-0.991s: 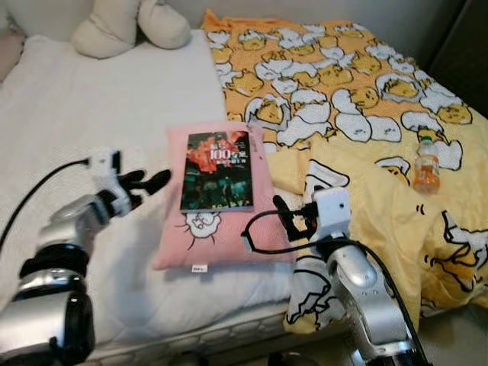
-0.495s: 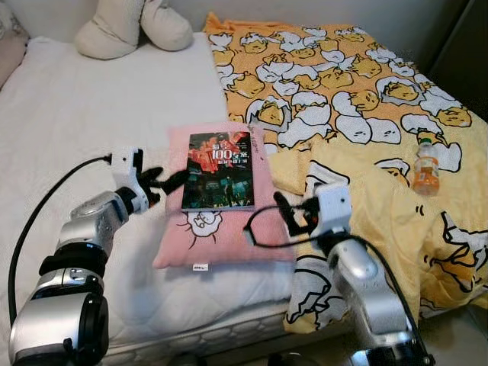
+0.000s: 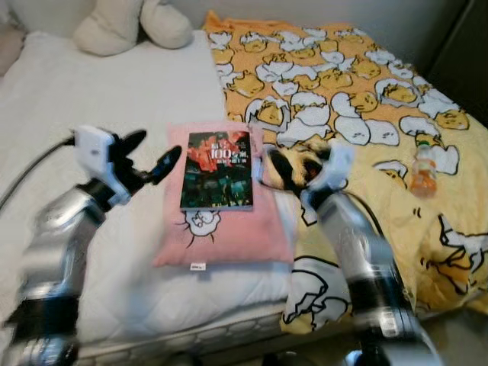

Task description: Clean up the room

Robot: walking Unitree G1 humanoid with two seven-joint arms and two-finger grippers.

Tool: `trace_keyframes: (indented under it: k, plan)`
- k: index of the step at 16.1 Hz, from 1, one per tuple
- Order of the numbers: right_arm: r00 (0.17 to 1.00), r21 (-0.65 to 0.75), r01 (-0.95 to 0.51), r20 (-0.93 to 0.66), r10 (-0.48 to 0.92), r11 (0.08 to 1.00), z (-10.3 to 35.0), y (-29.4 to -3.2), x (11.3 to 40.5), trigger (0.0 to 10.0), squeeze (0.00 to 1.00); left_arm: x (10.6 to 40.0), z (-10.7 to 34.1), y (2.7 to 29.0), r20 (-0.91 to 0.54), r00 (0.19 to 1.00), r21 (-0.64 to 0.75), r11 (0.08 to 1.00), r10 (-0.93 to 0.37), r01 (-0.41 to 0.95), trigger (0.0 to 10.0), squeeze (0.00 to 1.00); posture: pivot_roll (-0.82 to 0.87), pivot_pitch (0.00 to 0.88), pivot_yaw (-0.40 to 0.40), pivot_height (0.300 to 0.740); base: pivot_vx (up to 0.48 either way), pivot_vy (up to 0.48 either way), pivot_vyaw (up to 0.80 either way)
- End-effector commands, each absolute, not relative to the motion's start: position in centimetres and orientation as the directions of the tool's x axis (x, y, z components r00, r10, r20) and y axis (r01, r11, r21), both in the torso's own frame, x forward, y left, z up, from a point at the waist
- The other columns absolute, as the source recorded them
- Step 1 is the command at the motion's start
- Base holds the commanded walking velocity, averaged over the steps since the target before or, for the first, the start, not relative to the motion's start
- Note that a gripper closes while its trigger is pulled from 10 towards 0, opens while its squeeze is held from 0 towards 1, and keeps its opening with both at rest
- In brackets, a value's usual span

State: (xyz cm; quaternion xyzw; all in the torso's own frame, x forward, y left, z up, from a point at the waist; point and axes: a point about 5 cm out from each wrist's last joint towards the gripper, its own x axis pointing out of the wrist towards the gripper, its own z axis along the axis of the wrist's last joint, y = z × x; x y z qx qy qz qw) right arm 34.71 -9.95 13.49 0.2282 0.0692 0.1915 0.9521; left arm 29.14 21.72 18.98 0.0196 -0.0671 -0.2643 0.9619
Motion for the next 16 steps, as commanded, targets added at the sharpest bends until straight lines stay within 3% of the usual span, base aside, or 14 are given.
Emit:
trace_keyframes:
  k: [1, 6, 12, 16]
  plan:
    - [0.902, 0.500, -0.338, -0.070, 0.427, 0.798, 12.9, -9.7, 35.1, 10.0, 0.00, 28.2, 19.2, 20.7, 0.095, 0.823, 0.063, 0.828, -0.561, 0.557, 10.0, 0.00, 0.11, 0.019, -0.068, 0.732, 0.000, 0.000, 0.00]
    - [0.879, 0.601, -0.314, -0.108, 0.464, 0.735, 12.8, -8.1, 36.7, 10.0, 0.00, 25.8, 19.3, 18.2, 0.051, 0.764, 0.048, 0.766, -0.643, 0.641, 10.0, 0.00, 0.14, 0.020, -0.086, 0.732, 0.000, 0.000, 0.00]
    - [0.867, 0.691, -0.242, -0.161, 0.471, 0.681, 11.4, -7.2, 37.0, 10.0, 0.00, 26.1, 19.3, 18.3, 0.008, 0.767, 0.032, 0.767, -0.641, 0.641, 10.0, 0.00, 0.12, 0.007, -0.072, 0.732, 0.000, 0.000, 0.00]
    - [0.838, 0.701, -0.272, -0.164, 0.520, 0.659, 11.5, -6.1, 37.1, 10.0, 0.00, 26.1, 19.0, 17.8, -0.007, 0.753, 0.030, 0.753, -0.657, 0.657, 10.0, 0.00, 0.12, 0.008, -0.075, 0.732, 0.000, 0.000, 0.00]
